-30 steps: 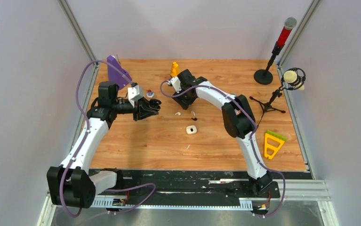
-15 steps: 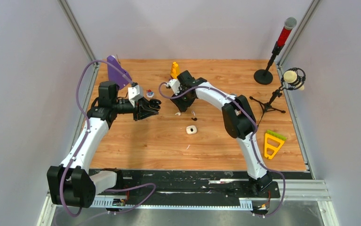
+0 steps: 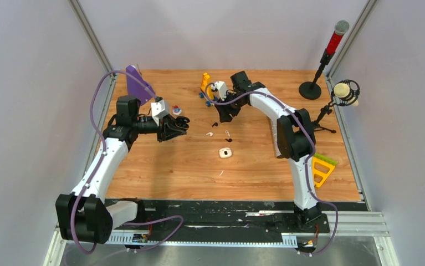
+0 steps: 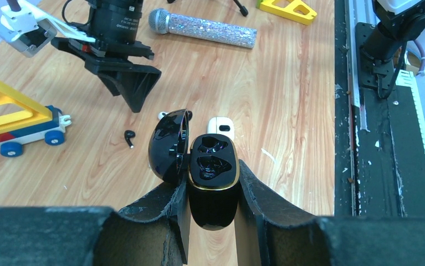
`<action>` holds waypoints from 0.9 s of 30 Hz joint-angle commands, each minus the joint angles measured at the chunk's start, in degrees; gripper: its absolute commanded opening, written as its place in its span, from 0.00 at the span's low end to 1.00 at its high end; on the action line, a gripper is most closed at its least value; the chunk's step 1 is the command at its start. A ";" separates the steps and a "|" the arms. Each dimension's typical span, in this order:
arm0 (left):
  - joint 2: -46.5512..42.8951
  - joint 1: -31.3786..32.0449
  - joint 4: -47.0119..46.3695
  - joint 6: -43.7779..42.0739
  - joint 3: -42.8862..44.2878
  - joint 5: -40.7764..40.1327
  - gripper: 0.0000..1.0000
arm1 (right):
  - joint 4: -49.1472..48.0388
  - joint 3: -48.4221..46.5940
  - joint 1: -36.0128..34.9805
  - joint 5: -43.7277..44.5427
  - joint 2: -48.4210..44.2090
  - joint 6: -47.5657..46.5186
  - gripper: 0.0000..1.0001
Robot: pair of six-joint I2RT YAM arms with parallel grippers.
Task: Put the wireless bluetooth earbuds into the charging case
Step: Pick up the earbud from the center of the board.
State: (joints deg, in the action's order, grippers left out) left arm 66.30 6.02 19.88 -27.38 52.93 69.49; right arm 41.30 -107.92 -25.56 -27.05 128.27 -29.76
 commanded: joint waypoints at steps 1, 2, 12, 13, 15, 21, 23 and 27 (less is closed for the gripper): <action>-0.20 0.31 -0.39 -0.76 1.99 -0.15 0.11 | -1.73 -2.25 -0.63 -6.09 1.21 0.19 0.56; -0.25 0.37 -0.31 -0.84 1.96 -0.24 0.11 | -1.98 -2.60 -0.67 -6.48 1.76 1.69 0.56; -0.34 0.31 -0.28 -0.93 1.92 -0.26 0.11 | -4.29 -3.04 -0.66 -3.90 5.75 9.24 0.54; -0.42 0.31 -0.28 -0.88 1.92 -0.29 0.11 | -4.30 -3.19 -0.68 -4.18 6.04 9.66 0.54; -0.58 0.31 -0.28 -0.92 1.92 -0.37 0.11 | -4.30 -3.49 -0.67 -5.14 6.42 10.25 0.54; -0.74 0.32 -0.18 -1.05 1.92 -0.53 0.11 | -4.30 -3.99 -0.63 -7.78 7.47 10.95 0.49; -0.80 0.32 -0.11 -1.18 1.92 -0.58 0.11 | -4.27 -3.79 -0.68 -8.69 7.68 11.18 0.48; -0.83 0.31 -0.10 -1.25 1.92 -0.62 0.11 | -4.30 -3.93 -0.63 -9.67 8.42 11.90 0.47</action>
State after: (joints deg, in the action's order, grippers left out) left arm 66.32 6.02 20.05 -27.55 52.93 68.45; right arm 38.37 -109.89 -26.09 -33.78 135.11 -19.22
